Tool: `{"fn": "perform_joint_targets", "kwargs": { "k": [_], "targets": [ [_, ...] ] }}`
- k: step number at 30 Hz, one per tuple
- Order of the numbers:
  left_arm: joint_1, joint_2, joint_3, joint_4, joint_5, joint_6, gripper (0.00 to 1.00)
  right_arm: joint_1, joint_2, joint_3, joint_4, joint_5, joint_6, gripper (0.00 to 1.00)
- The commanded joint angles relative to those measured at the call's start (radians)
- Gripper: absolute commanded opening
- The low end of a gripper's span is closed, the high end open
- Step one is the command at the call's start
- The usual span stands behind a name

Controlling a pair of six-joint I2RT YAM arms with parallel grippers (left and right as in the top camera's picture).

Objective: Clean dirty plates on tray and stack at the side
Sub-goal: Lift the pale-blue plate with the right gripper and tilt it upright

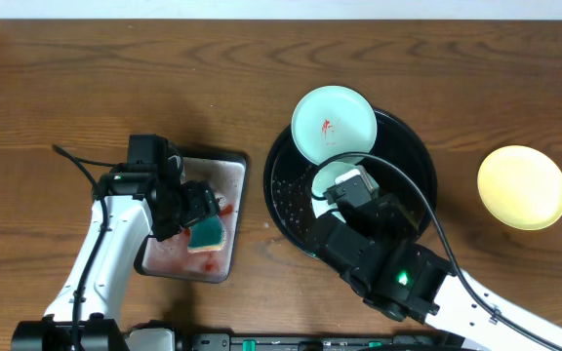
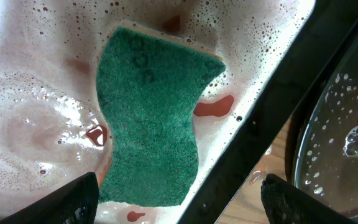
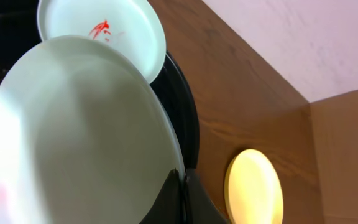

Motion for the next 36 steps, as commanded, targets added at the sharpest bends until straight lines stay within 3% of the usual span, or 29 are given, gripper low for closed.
{"fn": "perform_joint_targets", "kwargs": {
  "k": [1, 8, 13, 23, 36],
  "targets": [
    [0.005, -0.011, 0.007, 0.0, 0.008, 0.013, 0.84, -0.034, 0.004, 0.005, -0.001, 0.017, 0.051, 0.01],
    [0.005, -0.011, 0.007, 0.0, 0.008, 0.013, 0.84, -0.035, 0.004, 0.005, 0.0, 0.018, 0.029, 0.01],
    [0.005, -0.011, 0.007, 0.001, 0.008, 0.013, 0.84, -0.01, 0.003, 0.005, 0.03, 0.193, -0.207, 0.01],
    [0.005, -0.011, 0.007, 0.001, 0.008, 0.013, 0.84, 0.135, 0.004, 0.005, 0.124, 0.433, -0.501, 0.01],
    [0.005, -0.011, 0.007, 0.001, 0.008, 0.013, 0.84, 0.197, 0.004, 0.005, 0.132, 0.471, -0.548, 0.01]
  ]
}}
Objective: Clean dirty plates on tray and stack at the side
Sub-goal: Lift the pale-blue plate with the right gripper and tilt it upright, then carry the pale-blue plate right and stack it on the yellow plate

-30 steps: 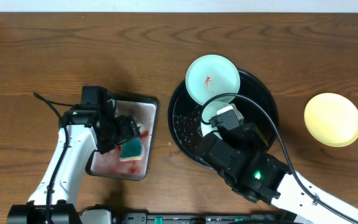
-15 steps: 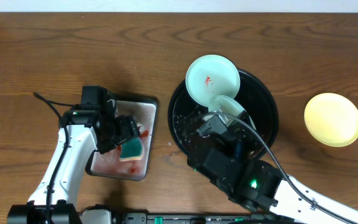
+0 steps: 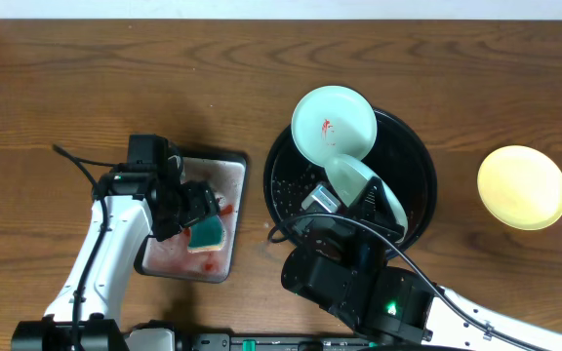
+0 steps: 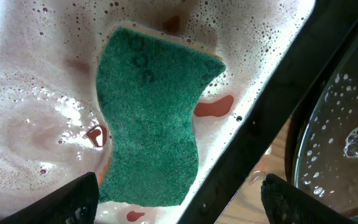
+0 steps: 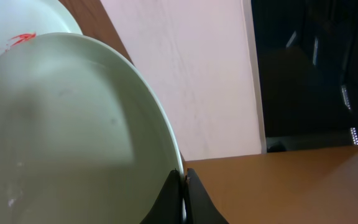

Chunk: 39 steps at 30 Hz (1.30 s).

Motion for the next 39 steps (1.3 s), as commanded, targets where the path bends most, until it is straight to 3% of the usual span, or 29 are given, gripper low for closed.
{"fn": "perform_joint_targets", "kwargs": {
  "k": [1, 12, 16, 19, 23, 27, 32, 34, 39],
  "targets": [
    [0.005, -0.011, 0.007, 0.001, 0.009, 0.013, 0.84, 0.01, 0.001, 0.005, 0.003, 0.048, -0.014, 0.01],
    [0.005, -0.011, 0.007, 0.001, 0.009, 0.013, 0.84, 0.007, 0.001, 0.005, 0.028, 0.046, 0.027, 0.01],
    [0.005, -0.011, 0.007, 0.0, 0.009, 0.013, 0.84, -0.032, 0.001, 0.005, -0.047, -0.063, 0.348, 0.01],
    [0.005, -0.011, 0.007, 0.001, 0.009, 0.013, 0.84, -0.126, 0.001, 0.005, -0.116, -0.37, 0.623, 0.01],
    [0.005, -0.011, 0.007, 0.001, 0.008, 0.013, 0.84, -0.37, 0.0, 0.005, -0.168, -0.72, 0.805, 0.01],
    [0.005, -0.011, 0.007, 0.001, 0.009, 0.013, 0.84, -0.626, -0.018, 0.005, -0.167, -0.975, 0.795, 0.01],
    [0.005, -0.011, 0.007, 0.001, 0.009, 0.013, 0.84, -1.069, -0.039, 0.005, -0.129, -1.339, 0.674, 0.01],
    [0.005, -0.011, 0.007, 0.001, 0.009, 0.013, 0.84, -1.27, -0.038, 0.005, -0.109, -1.382, 0.644, 0.01],
    [0.005, -0.011, 0.007, 0.001, 0.009, 0.013, 0.84, -1.598, -0.02, 0.005, -0.031, -1.382, 0.634, 0.01]
  ]
}}
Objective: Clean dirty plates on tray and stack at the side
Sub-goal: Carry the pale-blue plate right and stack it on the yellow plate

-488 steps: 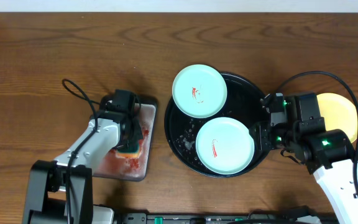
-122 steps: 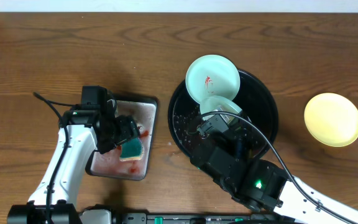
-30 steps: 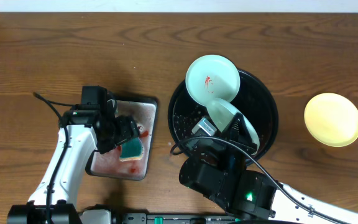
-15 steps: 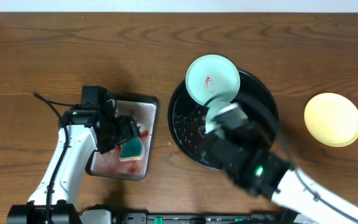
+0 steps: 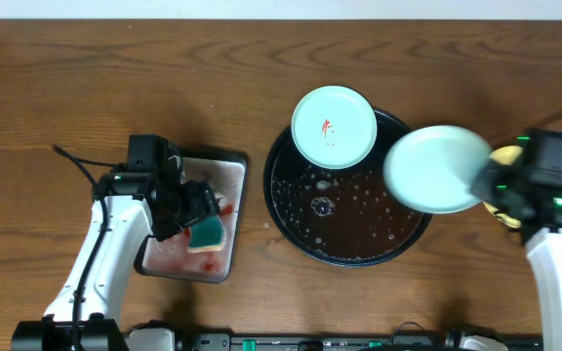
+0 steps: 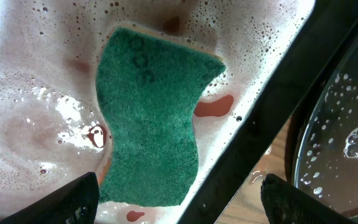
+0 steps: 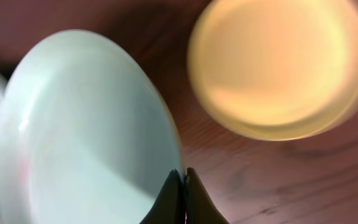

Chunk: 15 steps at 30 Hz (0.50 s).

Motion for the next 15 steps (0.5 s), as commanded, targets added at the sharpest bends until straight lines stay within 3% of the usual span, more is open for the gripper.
{"fn": "perform_joint_targets", "kwargs": {
  "k": [1, 7, 13, 15],
  "targets": [
    [0.005, -0.011, 0.007, 0.001, 0.008, 0.013, 0.84, -0.198, 0.011, 0.005, 0.047, -0.061, -0.024, 0.01],
    [0.005, -0.011, 0.007, 0.001, 0.008, 0.013, 0.84, -0.492, 0.153, 0.005, 0.098, -0.06, 0.013, 0.01],
    [0.005, -0.011, 0.007, 0.001, 0.008, 0.013, 0.84, -0.583, 0.323, 0.005, 0.131, -0.062, 0.034, 0.04],
    [0.005, -0.011, 0.007, 0.001, 0.008, 0.013, 0.84, -0.579, 0.315, 0.01, 0.138, -0.11, -0.009, 0.38]
  ]
}}
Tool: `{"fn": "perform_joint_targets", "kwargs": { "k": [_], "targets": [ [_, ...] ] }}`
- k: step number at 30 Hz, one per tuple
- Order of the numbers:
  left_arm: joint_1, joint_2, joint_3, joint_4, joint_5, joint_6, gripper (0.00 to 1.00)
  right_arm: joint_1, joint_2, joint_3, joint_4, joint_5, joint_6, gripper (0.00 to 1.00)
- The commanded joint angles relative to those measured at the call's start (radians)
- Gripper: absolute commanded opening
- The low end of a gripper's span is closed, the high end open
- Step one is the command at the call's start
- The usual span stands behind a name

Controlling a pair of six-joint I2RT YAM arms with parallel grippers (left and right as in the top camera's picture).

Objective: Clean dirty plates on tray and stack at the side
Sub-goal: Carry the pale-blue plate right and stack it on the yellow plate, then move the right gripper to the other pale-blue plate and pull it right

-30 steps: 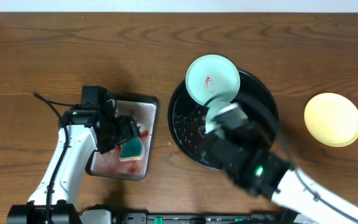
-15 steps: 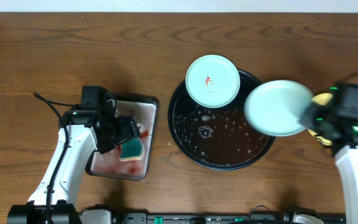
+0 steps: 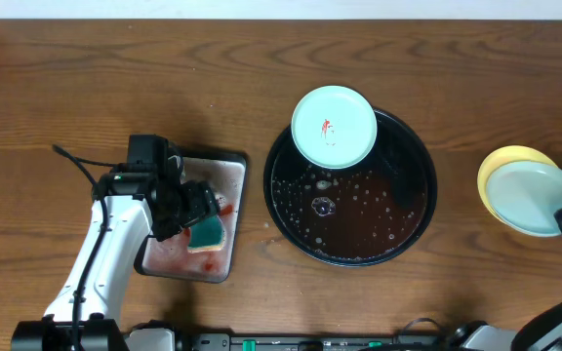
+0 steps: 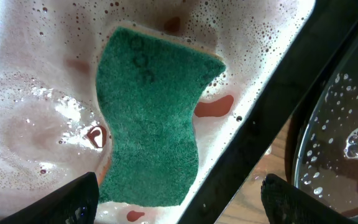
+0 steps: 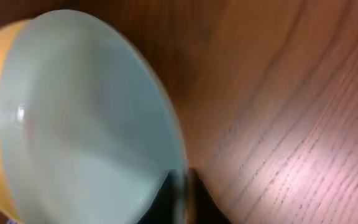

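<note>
A clean pale green plate (image 3: 529,200) lies over the yellow plate (image 3: 503,162) at the table's right side. My right gripper (image 5: 180,193) is shut on its near rim; that view is blurred, so contact between the plates cannot be told. A second pale green plate with a red smear (image 3: 334,127) leans on the far rim of the round black tray (image 3: 359,222). My left gripper (image 4: 179,202) hangs open above the green sponge (image 4: 148,118), touching nothing.
The sponge lies in a square metal pan (image 3: 227,168) of reddish soapy water at the left. Suds and drops cover the tray's floor. The right arm reaches in from the right edge.
My right gripper has carried the clean plate rightward, from above the tray's right rim to over the yellow plate. The left gripper and sponge are unchanged.
The right gripper first held the clean plate low over the tray. It then held it tipped on edge there, then over the tray's right rim, and now over the yellow plate. The left gripper stayed open above the sponge throughout.
</note>
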Motion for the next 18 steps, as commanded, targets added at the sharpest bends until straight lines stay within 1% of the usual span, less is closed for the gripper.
{"fn": "perform_joint_targets", "kwargs": {
  "k": [1, 2, 3, 5, 7, 8, 9, 11, 12, 13, 16, 18],
  "targets": [
    [0.005, -0.011, 0.007, 0.0, 0.008, 0.013, 0.84, 0.003, -0.03, 0.018, 0.014, -0.159, -0.059, 0.47],
    [0.005, -0.011, 0.007, 0.001, 0.008, 0.013, 0.84, 0.02, -0.061, 0.028, 0.017, -0.299, -0.094, 0.54],
    [0.005, -0.011, 0.007, 0.001, 0.008, 0.013, 0.84, 0.035, -0.08, 0.032, 0.016, -0.357, -0.115, 0.57],
    [0.005, -0.011, 0.007, 0.001, 0.008, 0.013, 0.84, 0.1, -0.151, 0.038, -0.001, -0.437, -0.149, 0.58],
    [0.005, -0.011, 0.007, 0.001, 0.008, 0.013, 0.84, 0.247, -0.261, 0.04, -0.047, -0.452, -0.212, 0.59],
    [0.005, -0.011, 0.007, 0.001, 0.008, 0.013, 0.84, 0.299, -0.289, 0.04, -0.061, -0.449, -0.233, 0.58],
    [0.005, -0.011, 0.007, 0.001, 0.008, 0.013, 0.84, 0.391, -0.327, 0.04, -0.084, -0.432, -0.269, 0.57],
    [0.005, -0.011, 0.007, 0.001, 0.008, 0.013, 0.84, 0.528, -0.358, 0.039, -0.115, -0.377, -0.293, 0.56],
    [0.005, -0.011, 0.007, 0.001, 0.008, 0.013, 0.84, 0.647, -0.36, 0.039, -0.128, -0.311, -0.293, 0.53],
    [0.005, -0.011, 0.007, 0.001, 0.008, 0.013, 0.84, 0.74, -0.348, 0.033, -0.124, -0.266, -0.292, 0.53],
    [0.005, -0.011, 0.007, 0.003, 0.008, 0.013, 0.84, 0.903, -0.286, 0.012, -0.066, -0.162, -0.292, 0.55],
    [0.005, -0.011, 0.007, 0.0, 0.008, 0.013, 0.84, 0.961, -0.225, 0.002, -0.002, -0.093, -0.292, 0.6]
  ]
}}
